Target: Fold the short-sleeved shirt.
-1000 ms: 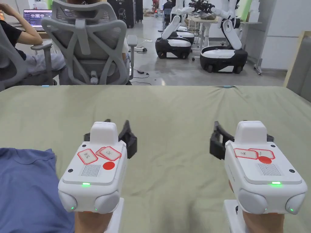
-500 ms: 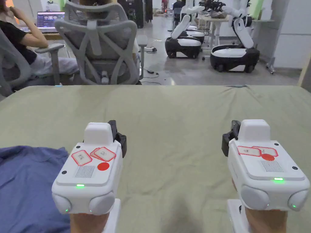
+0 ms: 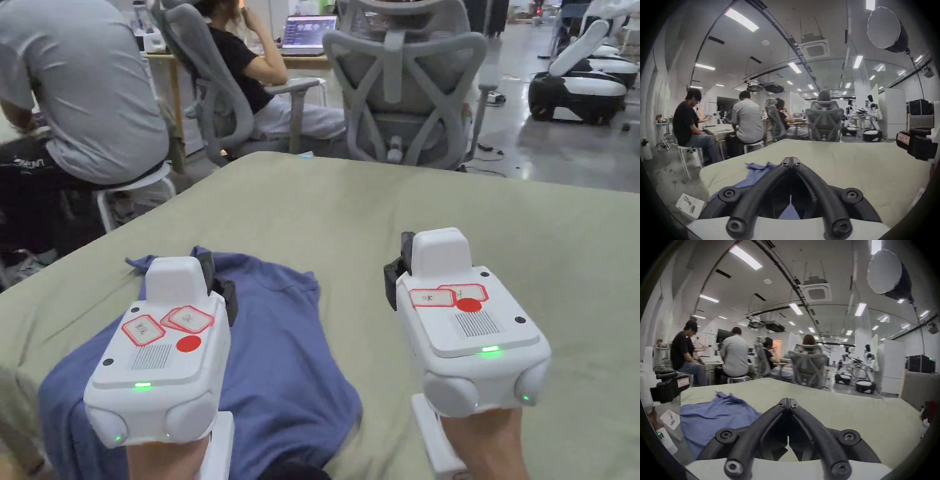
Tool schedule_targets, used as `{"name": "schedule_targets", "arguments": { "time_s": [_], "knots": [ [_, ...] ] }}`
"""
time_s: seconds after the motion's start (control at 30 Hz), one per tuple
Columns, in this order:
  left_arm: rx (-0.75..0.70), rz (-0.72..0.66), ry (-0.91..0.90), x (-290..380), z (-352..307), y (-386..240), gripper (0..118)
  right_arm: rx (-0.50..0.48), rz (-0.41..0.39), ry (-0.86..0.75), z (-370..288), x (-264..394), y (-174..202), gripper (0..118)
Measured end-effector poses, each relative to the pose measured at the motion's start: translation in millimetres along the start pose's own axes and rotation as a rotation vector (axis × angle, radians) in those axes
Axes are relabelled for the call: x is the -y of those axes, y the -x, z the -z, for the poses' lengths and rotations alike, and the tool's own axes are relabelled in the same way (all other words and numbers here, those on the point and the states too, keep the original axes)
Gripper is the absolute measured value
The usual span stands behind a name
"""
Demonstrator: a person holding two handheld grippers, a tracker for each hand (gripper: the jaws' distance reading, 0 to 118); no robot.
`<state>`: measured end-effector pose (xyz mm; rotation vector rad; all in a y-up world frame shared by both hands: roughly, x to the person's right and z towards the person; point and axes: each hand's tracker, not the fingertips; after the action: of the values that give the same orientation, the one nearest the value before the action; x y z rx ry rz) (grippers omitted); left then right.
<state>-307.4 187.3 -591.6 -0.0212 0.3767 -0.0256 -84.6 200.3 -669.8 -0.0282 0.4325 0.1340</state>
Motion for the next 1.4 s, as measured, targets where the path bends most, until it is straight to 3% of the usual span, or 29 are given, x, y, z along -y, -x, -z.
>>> {"name": "schedule_targets", "arguments": {
  "time_s": [0.13,0.3,0.43,0.53,0.6,0.63,0.67,0.73,0.77,0.8,0.87,0.9,1.1,1.13,1.17,1.2,1.23,1.27,1.33,1.4],
  "knots": [
    [-0.030,-0.013,0.001,-0.1,-2.5,20.2,0,-0.029,-0.003,0.002,14.2,-1.5,19.6,0],
    [0.011,0.035,0.084,5.0,13.2,22.3,0,-0.033,0.017,0.003,15.4,0.7,15.4,0],
    [0.183,0.036,0.316,1.2,55.1,15.2,0,-0.018,0.033,0.027,15.7,6.4,5.7,0],
    [0.340,-0.046,0.537,10.6,105.5,7.1,0,-0.015,0.051,0.041,16.5,14.4,-3.4,0],
    [0.403,0.004,0.663,24.7,138.8,-3.6,0,-0.016,0.044,0.054,16.2,20.2,-7.0,0],
    [0.419,0.023,0.683,32.9,152.1,-9.0,8,-0.010,0.035,0.065,18.1,23.0,-8.9,0],
    [0.423,0.085,0.714,43.1,168.0,-16.9,32,-0.007,0.029,0.074,20.8,26.3,-11.5,0],
    [0.412,0.155,0.790,64.5,194.7,-29.1,106,0.000,0.032,0.091,22.7,30.6,-15.1,0],
    [0.393,0.203,0.802,74.6,202.5,-35.7,118,0.003,0.035,0.099,25.4,33.9,-17.6,0],
    [0.400,0.223,0.792,81.1,208.6,-38.8,115,0.007,0.037,0.106,27.7,36.4,-19.4,0],
    [0.407,0.209,0.797,93.5,220.8,-42.8,94,0.018,0.050,0.118,32.1,41.3,-21.2,0],
    [0.409,0.212,0.818,99.4,224.0,-44.3,89,0.020,0.055,0.123,34.6,43.3,-21.9,0],
    [0.385,0.153,0.853,124.1,232.2,-42.2,87,0.009,0.034,0.149,41.4,50.5,-15.8,0],
    [0.380,0.155,0.848,121.9,230.1,-43.0,75,0.008,0.033,0.150,40.7,50.8,-15.7,0],
    [0.374,0.156,0.826,119.3,225.4,-41.7,53,0.006,0.033,0.151,40.3,51.2,-15.3,0],
    [0.367,0.161,0.787,116.1,222.5,-41.6,21,0.004,0.033,0.155,39.8,51.5,-14.8,0],
    [0.318,0.176,0.755,114.5,221.4,-41.5,1,0.003,0.031,0.157,39.2,52.3,-13.9,0],
    [0.251,0.199,0.737,115.0,222.3,-39.1,1,0.002,0.028,0.159,38.2,52.7,-13.5,0],
    [0.303,0.101,0.774,115.9,221.0,-33.2,1,0.002,0.030,0.164,34.9,52.3,-14.6,0],
    [0.319,0.110,0.756,111.2,216.3,-31.1,1,0.006,0.031,0.164,31.4,52.2,-17.4,0]
  ]
}}
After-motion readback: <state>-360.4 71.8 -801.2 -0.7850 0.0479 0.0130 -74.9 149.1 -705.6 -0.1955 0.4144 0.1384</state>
